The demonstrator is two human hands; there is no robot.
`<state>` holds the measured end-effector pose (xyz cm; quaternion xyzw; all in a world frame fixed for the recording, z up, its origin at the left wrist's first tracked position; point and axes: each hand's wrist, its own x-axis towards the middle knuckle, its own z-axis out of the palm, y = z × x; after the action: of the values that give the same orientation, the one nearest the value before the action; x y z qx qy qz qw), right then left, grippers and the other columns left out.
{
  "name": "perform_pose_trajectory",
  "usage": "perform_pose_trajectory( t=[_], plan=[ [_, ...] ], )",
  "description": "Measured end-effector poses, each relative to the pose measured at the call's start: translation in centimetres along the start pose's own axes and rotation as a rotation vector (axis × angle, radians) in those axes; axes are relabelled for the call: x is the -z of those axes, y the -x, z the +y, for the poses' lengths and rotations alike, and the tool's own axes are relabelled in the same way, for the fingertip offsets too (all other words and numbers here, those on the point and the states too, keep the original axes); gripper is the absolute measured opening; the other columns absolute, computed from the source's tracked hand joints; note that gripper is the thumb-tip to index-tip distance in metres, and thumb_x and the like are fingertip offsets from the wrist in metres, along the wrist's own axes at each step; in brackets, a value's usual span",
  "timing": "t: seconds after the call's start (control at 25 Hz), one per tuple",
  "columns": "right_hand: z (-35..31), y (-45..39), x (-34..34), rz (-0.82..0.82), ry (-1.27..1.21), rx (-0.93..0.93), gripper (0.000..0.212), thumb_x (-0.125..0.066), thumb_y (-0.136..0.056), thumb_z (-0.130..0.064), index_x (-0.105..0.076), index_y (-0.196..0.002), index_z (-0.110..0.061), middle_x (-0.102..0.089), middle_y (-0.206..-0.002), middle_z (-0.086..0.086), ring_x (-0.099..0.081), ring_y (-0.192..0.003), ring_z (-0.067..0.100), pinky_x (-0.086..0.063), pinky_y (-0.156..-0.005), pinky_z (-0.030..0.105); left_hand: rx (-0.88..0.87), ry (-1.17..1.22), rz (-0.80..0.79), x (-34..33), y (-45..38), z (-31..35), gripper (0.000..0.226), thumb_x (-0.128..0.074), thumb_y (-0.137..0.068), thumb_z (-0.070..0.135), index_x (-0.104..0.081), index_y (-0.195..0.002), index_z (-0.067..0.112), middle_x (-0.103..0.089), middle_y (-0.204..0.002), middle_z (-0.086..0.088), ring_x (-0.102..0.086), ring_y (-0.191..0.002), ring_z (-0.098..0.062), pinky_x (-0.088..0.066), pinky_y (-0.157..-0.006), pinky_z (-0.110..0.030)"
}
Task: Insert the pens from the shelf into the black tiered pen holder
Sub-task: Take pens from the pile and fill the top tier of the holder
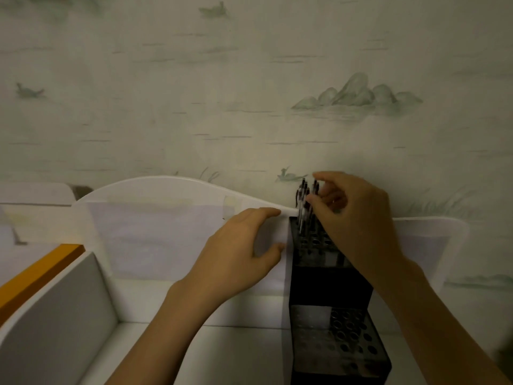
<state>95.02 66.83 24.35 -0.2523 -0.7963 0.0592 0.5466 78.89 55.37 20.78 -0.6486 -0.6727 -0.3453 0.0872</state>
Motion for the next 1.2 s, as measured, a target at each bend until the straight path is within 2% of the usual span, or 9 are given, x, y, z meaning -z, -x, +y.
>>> perform_pose_trajectory(
  t=[0.12,0.24,0.36,0.44,0.52,0.64,0.84,1.0,1.2],
  plan=[
    [-1.6,1.0,-0.2,0.027,-0.074,0.222,0.035,-0.072,-0.083,-0.016,-0.065,-0.116,-0.007,-0.064,-0.1,0.0,-0.056,-0.088,0.007,-0.048,-0.083,0.014,0.029,-0.041,0.032,0.4,0.9,-0.3,0.054,-0.058,-0.089,0.045,-0.04,-0.139,0.037,-0.046,-0.14,0.02,-0.045,-0.126,-0.002,-0.041,-0.102,-0.022],
    [-2.7,2.5,-1.9,-0.175,-0.208,0.249,0.043,-0.067,-0.083,-0.021,-0.061,-0.124,-0.009,-0.064,-0.114,0.002,-0.057,-0.101,0.009,-0.046,-0.092,0.016,0.095,-0.065,0.104,1.0,2.8,-0.8,0.059,-0.059,-0.088,0.046,-0.038,-0.142,0.036,-0.045,-0.142,0.019,-0.044,-0.127,-0.002,-0.042,-0.103,-0.024],
    [-3.4,4.5,-4.2,-0.432,-0.282,0.18,0.05,-0.066,-0.086,-0.029,-0.052,-0.133,-0.025,-0.056,-0.119,-0.015,-0.051,-0.106,-0.002,-0.043,-0.091,0.012,0.202,-0.142,0.133,1.9,5.7,-1.7,0.063,-0.058,-0.089,0.045,-0.032,-0.145,0.037,-0.04,-0.145,0.019,-0.04,-0.13,-0.001,-0.035,-0.102,-0.017],
    [-4.2,5.8,-5.9,-0.595,-0.274,0.153,0.057,-0.064,-0.087,-0.036,-0.041,-0.139,-0.036,-0.048,-0.132,-0.022,-0.047,-0.118,-0.002,-0.044,-0.097,0.02,0.279,-0.213,0.129,2.7,8.1,-2.3,0.063,-0.057,-0.09,0.043,-0.03,-0.146,0.037,-0.038,-0.147,0.019,-0.038,-0.131,-0.001,-0.031,-0.101,-0.014],
    [-5.5,7.1,-8.0,-0.729,-0.21,0.168,0.064,-0.06,-0.088,-0.041,-0.031,-0.144,-0.037,-0.04,-0.144,-0.019,-0.043,-0.129,0.005,-0.044,-0.102,0.03,0.357,-0.302,0.119,3.7,10.8,-2.9,0.063,-0.056,-0.09,0.042,-0.028,-0.147,0.038,-0.035,-0.149,0.018,-0.037,-0.133,-0.003,-0.032,-0.103,-0.016],
    [-7.7,9.0,-10.8,-0.819,-0.173,0.217,0.068,-0.058,-0.087,-0.045,-0.026,-0.146,-0.036,-0.038,-0.147,-0.012,-0.039,-0.133,0.013,-0.042,-0.106,0.036,0.485,-0.417,0.074,5.2,14.5,-3.5,0.065,-0.055,-0.09,0.045,-0.023,-0.146,0.042,-0.026,-0.155,0.013,-0.031,-0.14,-0.011,-0.037,-0.111,-0.033],
    [-14.2,12.2,-14.4,-0.872,-0.19,0.336,0.066,-0.053,-0.088,-0.052,-0.027,-0.145,-0.035,-0.037,-0.148,-0.01,-0.034,-0.136,0.014,-0.036,-0.111,0.035,0.61,-0.582,0.04,9.2,21.6,-5.2,0.065,-0.055,-0.09,0.046,-0.023,-0.147,0.037,-0.024,-0.157,0.007,-0.024,-0.143,-0.016,-0.03,-0.114,-0.035],
    [-21.1,13.6,-16.5,-0.814,-0.228,0.406,0.062,-0.052,-0.09,-0.048,-0.029,-0.145,-0.031,-0.04,-0.145,-0.009,-0.037,-0.133,0.012,-0.037,-0.108,0.031,0.661,-0.623,0.08,13.7,26.6,-7.5,0.065,-0.055,-0.09,0.044,-0.027,-0.147,0.034,-0.025,-0.156,0.006,-0.023,-0.143,-0.018,-0.031,-0.115,-0.039],
    [-32.4,15.6,-21.0,-0.773,-0.241,0.468,0.063,-0.052,-0.09,-0.05,-0.027,-0.146,-0.034,-0.038,-0.146,-0.009,-0.034,-0.135,0.014,-0.036,-0.11,0.036,0.722,-0.659,0.124,21.4,33.9,-12.8,0.065,-0.055,-0.09,0.046,-0.027,-0.147,0.036,-0.028,-0.154,0.008,-0.026,-0.142,-0.016,-0.032,-0.115,-0.036]
  ],
)
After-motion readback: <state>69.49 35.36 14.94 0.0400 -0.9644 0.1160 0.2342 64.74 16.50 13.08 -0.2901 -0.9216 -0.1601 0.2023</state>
